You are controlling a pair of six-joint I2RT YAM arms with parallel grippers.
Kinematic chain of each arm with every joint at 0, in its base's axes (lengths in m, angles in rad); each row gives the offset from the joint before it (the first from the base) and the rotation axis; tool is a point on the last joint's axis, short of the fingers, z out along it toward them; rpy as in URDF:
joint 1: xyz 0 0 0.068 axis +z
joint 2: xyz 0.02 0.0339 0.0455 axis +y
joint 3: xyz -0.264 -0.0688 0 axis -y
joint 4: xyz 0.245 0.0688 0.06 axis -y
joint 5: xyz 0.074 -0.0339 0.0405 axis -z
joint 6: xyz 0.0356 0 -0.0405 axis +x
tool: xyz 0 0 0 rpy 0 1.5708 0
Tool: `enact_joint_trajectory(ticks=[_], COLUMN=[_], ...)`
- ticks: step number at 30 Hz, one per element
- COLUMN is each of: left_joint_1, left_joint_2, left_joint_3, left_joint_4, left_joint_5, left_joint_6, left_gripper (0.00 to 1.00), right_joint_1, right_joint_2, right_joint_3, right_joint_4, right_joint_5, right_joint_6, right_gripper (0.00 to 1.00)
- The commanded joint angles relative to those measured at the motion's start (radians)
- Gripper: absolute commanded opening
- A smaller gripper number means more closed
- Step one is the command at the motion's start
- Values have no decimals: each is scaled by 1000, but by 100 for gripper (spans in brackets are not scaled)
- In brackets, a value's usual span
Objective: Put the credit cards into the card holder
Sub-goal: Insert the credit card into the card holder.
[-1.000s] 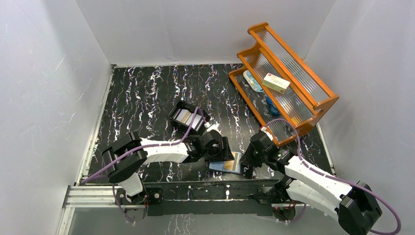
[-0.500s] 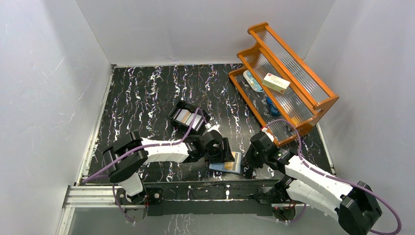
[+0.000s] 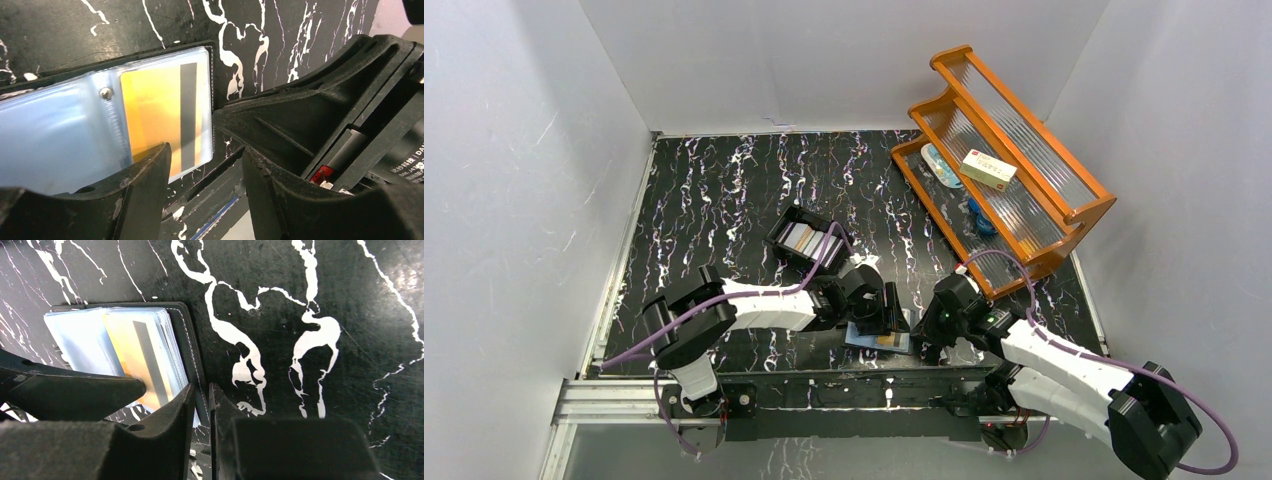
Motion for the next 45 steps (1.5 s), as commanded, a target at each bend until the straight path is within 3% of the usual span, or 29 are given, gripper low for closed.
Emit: enact_joint_trajectory(ticks=[1,6,15,40,45], left_joint_1=[-6,-6,-6,-29,-28], left_joint_2=[3,-33,-71,-2,-31], left_joint_3=[31,44,103,130,163], left_joint_4=[37,-27,-306,-209,-299], left_joint_5=[33,-3,-140,-42,-108], left_joint_6=[-2,34,101,67,109], left_gripper=[53,53,55,56,56], right_joint_1=[4,3,4,3,3], right_joint_2=[19,7,4,16,2], right_joint_3=[-30,-37,-41,-48,-30], right_joint_4=[16,14,17,48,23], right_joint_5=[1,8,9,-1,15], right_joint_6=[14,14,12,12,-4], right_gripper=[25,25,25,24,25])
